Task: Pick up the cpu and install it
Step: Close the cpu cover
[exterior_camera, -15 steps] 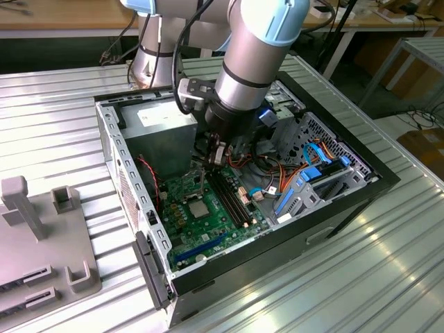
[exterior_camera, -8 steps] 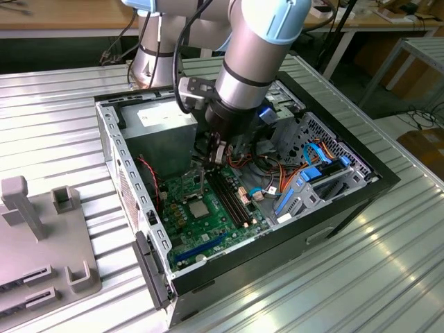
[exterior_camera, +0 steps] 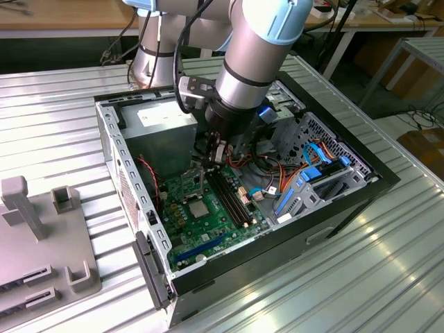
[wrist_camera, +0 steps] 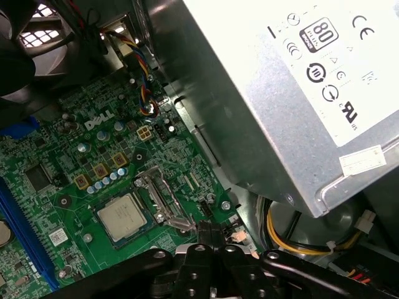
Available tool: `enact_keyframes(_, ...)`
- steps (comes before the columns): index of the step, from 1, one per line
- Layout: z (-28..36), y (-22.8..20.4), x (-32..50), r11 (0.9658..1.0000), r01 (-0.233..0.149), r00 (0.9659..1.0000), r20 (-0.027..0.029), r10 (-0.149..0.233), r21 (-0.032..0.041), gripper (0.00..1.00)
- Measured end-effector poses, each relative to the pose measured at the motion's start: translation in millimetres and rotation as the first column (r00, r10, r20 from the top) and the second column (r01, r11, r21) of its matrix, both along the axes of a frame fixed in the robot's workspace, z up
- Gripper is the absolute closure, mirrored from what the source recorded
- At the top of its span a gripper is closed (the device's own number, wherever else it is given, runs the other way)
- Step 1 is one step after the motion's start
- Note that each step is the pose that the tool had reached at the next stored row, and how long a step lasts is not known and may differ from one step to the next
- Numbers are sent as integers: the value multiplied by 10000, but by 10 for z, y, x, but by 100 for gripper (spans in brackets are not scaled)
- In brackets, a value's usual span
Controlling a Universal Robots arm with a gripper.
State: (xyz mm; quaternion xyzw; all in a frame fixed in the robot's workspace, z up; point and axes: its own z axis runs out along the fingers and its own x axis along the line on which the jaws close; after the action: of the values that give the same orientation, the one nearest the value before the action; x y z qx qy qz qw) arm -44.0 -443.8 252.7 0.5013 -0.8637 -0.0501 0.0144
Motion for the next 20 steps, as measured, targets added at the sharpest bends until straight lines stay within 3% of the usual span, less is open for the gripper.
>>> enact_keyframes(1, 0, 0, 0, 10000, 0, 10000, 0, 0, 0, 89)
enact_keyframes(3, 0, 0, 0, 10000, 0, 10000, 1, 0, 83, 89)
enact_keyframes(14, 0, 0, 0, 10000, -12, 10000, 0, 12, 88, 89)
enact_keyframes(20, 2, -1, 0, 9997, -211, 9998, 1, 211, 89, 89)
